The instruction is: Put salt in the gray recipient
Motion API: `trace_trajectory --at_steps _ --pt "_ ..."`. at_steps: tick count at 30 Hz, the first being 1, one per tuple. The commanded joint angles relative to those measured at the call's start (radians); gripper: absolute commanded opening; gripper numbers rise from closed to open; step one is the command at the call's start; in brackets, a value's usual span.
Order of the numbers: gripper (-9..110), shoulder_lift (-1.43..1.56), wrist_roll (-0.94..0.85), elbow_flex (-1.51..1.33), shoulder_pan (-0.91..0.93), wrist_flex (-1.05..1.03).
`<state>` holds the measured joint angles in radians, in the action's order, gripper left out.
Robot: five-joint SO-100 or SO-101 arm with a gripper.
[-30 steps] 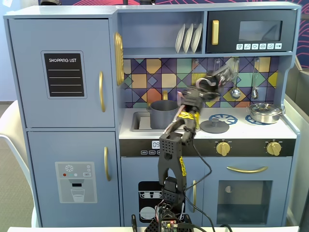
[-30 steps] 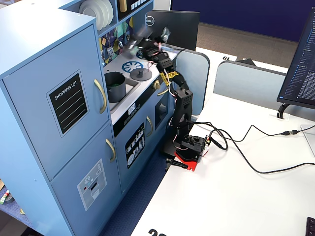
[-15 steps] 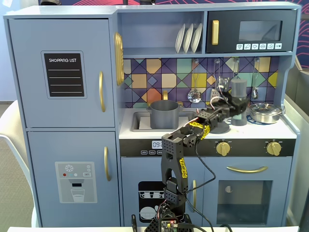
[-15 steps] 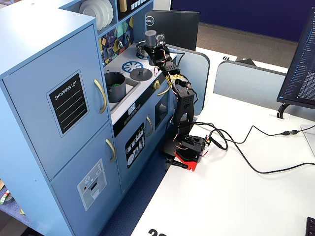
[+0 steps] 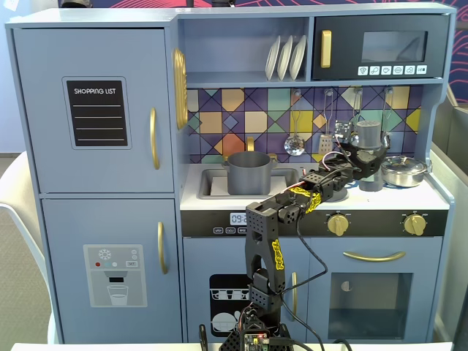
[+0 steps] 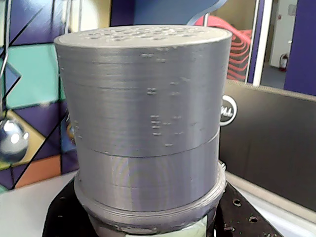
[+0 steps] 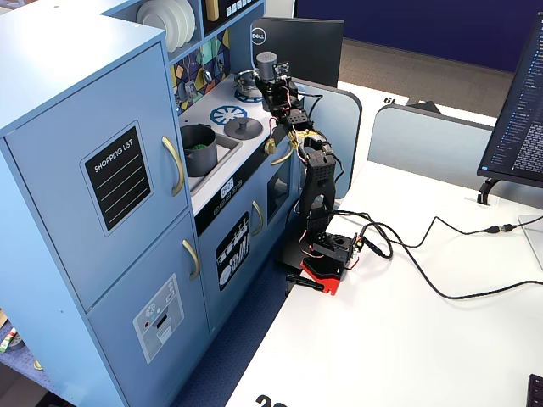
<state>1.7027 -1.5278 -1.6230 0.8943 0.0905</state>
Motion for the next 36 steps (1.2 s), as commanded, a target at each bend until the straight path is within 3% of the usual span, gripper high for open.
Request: trace_trajectory --at_steps 1,23,27,30,32,36 --pt "0 0.008 0.026 -0.002 0.020 0.046" --pt "2 -0.006 0.058 -0.141 0.018 0.155" --pt "38 -0.005 0.140 -0.147 0.034 0.183" --pt "56 0.000 0.149 -0.147 0.043 0.195" --pt "62 0.012 0.155 -0.149 0.046 0.199" --pt "61 0.084 0.129 -0.199 0.055 0.189"
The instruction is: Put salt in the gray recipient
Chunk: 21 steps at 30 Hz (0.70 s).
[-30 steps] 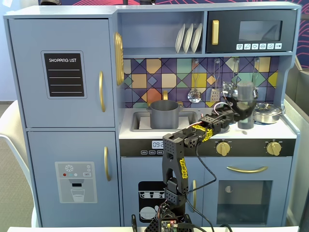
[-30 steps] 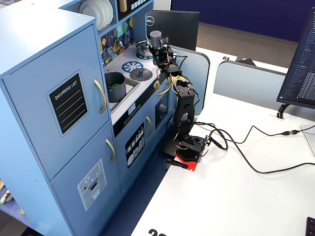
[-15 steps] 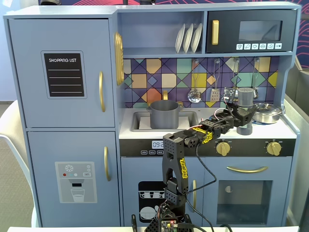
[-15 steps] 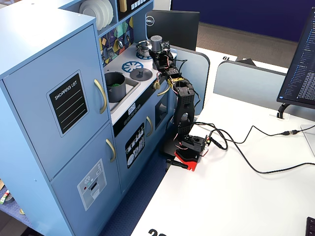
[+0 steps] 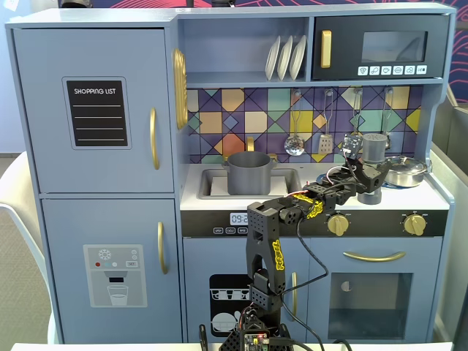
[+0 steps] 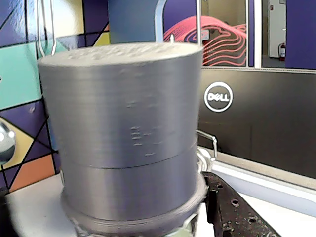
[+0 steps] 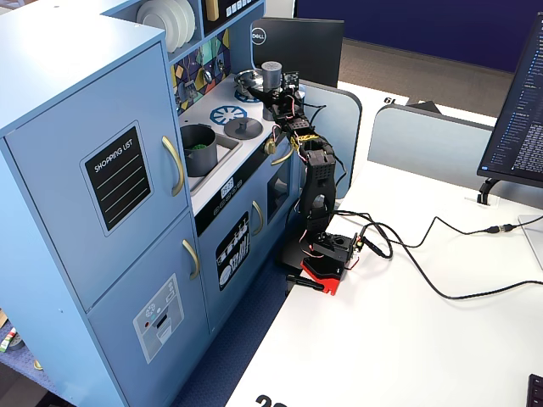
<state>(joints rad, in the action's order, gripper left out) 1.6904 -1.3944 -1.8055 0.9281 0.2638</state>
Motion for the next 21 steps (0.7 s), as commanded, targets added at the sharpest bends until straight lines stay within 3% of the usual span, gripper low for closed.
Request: trace_trajectory --at_steps 1,5,6,8,9,12,15,17,21 --pt "58 0.140 -0.020 -0.049 0.028 0.002" --pt "44 0.449 -0.121 -0.282 0.052 -0.152" --pt "37 0.560 -0.160 -0.351 0.043 -0.242" --pt "6 0.795 -0.175 -0.433 -0.025 -0.494" --pt "0 0.904 -0.166 -0.443 -0.071 -0.655" --pt "0 1.140 -0.100 -0.397 -0.290 -1.126" --pt "0 1.255 -0.098 -0.379 -0.538 -1.466" --pt "0 1.301 -0.075 -0.431 -0.687 -1.595" --pt "0 1.373 -0.103 -0.699 -0.822 -1.600"
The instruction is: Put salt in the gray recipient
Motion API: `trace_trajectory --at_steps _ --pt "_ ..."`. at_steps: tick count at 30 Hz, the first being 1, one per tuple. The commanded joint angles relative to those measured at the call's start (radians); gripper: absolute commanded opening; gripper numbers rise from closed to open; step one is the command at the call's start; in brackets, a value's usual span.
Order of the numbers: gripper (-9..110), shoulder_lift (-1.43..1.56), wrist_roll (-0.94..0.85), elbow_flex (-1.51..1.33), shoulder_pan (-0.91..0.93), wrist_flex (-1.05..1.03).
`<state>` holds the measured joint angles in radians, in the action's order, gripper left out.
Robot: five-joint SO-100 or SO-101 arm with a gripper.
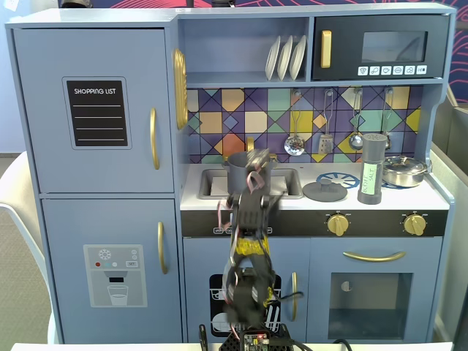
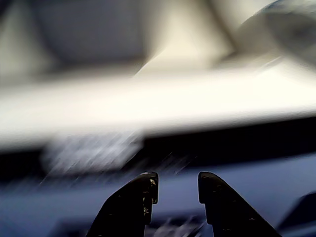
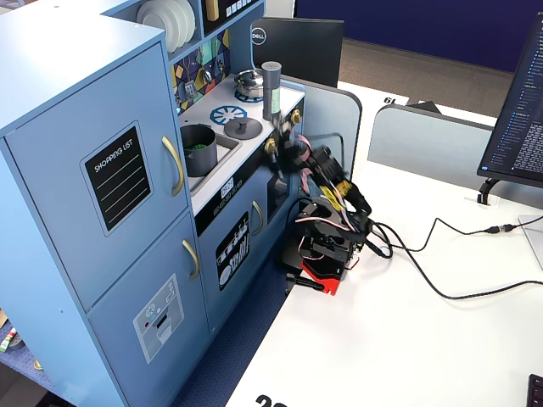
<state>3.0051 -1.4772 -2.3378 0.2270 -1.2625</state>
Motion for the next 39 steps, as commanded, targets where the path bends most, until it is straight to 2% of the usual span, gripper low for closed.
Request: trace_trajectory --at_steps 1,6,9,14,17,18,20,39 --pt "0 0.066 -0.035 -0.245 -0.130 -0.049" --pt "0 0.060 0.003 -0.621 -0.117 0.245" --pt "0 0.064 -0.012 -0.756 -0.120 0.330" --pt "0 0.115 0.061 -0.779 -0.158 0.160" --pt "1 0.215 -0.032 -0.779 -0.160 -0.052" --pt "2 0.215 -0.107 -0.779 -0.143 -0.064" --pt "2 0.215 -0.049 -0.779 -0.126 -0.064" --pt "4 0.215 -0.055 -0.779 -0.126 -0.064"
